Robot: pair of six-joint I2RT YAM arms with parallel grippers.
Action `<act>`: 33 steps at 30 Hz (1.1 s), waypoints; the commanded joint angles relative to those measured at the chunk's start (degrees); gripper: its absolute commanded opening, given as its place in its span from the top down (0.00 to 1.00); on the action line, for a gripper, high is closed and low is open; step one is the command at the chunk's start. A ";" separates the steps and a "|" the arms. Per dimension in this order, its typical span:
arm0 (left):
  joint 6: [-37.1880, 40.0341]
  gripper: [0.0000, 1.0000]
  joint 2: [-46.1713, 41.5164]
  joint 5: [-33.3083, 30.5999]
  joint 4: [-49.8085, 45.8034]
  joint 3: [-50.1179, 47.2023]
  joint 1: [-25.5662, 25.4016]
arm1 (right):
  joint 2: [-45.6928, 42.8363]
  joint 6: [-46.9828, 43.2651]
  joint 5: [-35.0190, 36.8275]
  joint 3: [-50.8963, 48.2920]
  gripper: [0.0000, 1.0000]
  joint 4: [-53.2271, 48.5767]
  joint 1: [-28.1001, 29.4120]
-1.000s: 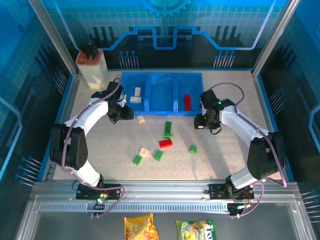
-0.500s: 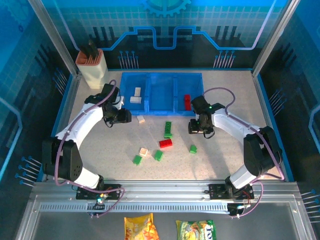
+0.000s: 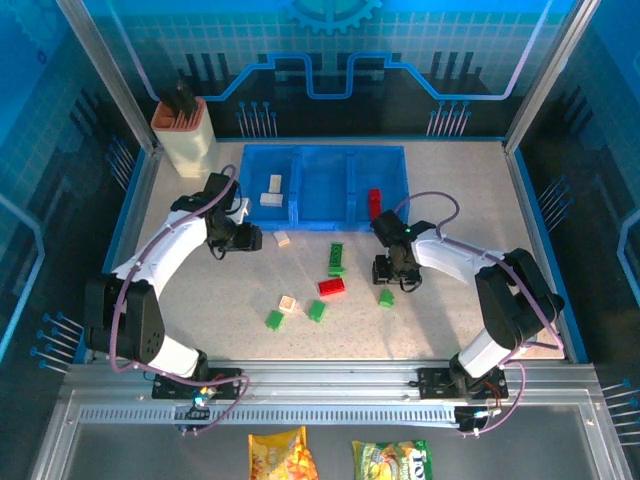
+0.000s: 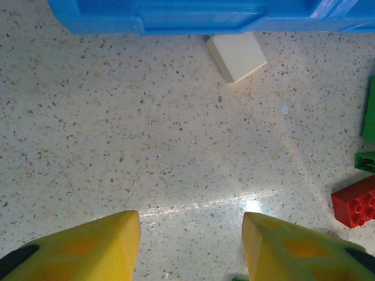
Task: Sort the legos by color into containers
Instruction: Pick up the lego from the bottom-center of the table.
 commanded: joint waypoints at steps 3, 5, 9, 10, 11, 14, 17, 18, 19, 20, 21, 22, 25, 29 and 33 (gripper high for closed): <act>1.27 0.50 0.70 2.14 0.96 -0.97 0.56 | -0.91 5.76 -1.57 -3.25 0.44 2.50 2.24; 1.23 0.50 0.96 2.42 1.10 -0.97 0.51 | -0.82 7.13 -1.78 -3.74 0.41 2.94 3.14; 1.18 0.50 1.34 2.79 1.27 -1.05 0.56 | -0.47 9.94 -1.02 -3.74 0.38 2.67 4.47; 1.16 0.50 1.42 2.86 1.29 -1.06 0.51 | -0.38 11.00 -0.74 -3.74 0.38 2.55 4.79; 1.16 0.50 1.42 2.84 1.29 -1.15 0.51 | -0.30 11.86 -0.53 -4.45 0.38 2.54 5.15; 1.19 0.50 1.59 2.96 1.35 -1.14 0.51 | 0.03 14.04 0.84 -4.98 0.39 1.62 6.41; 1.10 0.50 1.67 3.20 1.45 -1.23 0.51 | 0.40 15.56 2.29 -4.67 0.40 0.00 6.85; 1.17 0.50 1.71 3.17 1.46 -1.30 0.51 | 0.54 15.99 2.58 -4.62 0.40 -0.32 6.98; 1.18 0.50 1.77 3.22 1.46 -1.32 0.51 | 0.58 16.42 2.64 -4.62 0.40 -0.52 6.93; 1.04 0.50 1.83 3.31 1.46 -1.34 0.51 | 0.59 16.74 2.63 -4.71 0.41 -0.62 7.05; 1.12 0.50 1.88 3.38 1.46 -1.41 0.46 | 0.54 16.97 2.62 -4.80 0.41 -0.63 7.14; 1.08 0.50 1.98 3.40 1.44 -1.39 0.51 | 0.45 17.42 2.59 -4.91 0.41 -0.77 7.24; 1.08 0.50 2.02 3.53 1.37 -1.33 0.54 | 0.37 18.37 2.86 -4.80 0.42 -1.37 7.83; 1.22 0.50 2.16 3.67 1.33 -1.32 0.51 | 0.30 19.10 2.96 -4.71 0.43 -1.89 8.47; 1.16 0.51 2.19 3.75 1.29 -1.41 0.51 | 0.67 19.29 2.97 -4.44 0.44 -2.29 8.91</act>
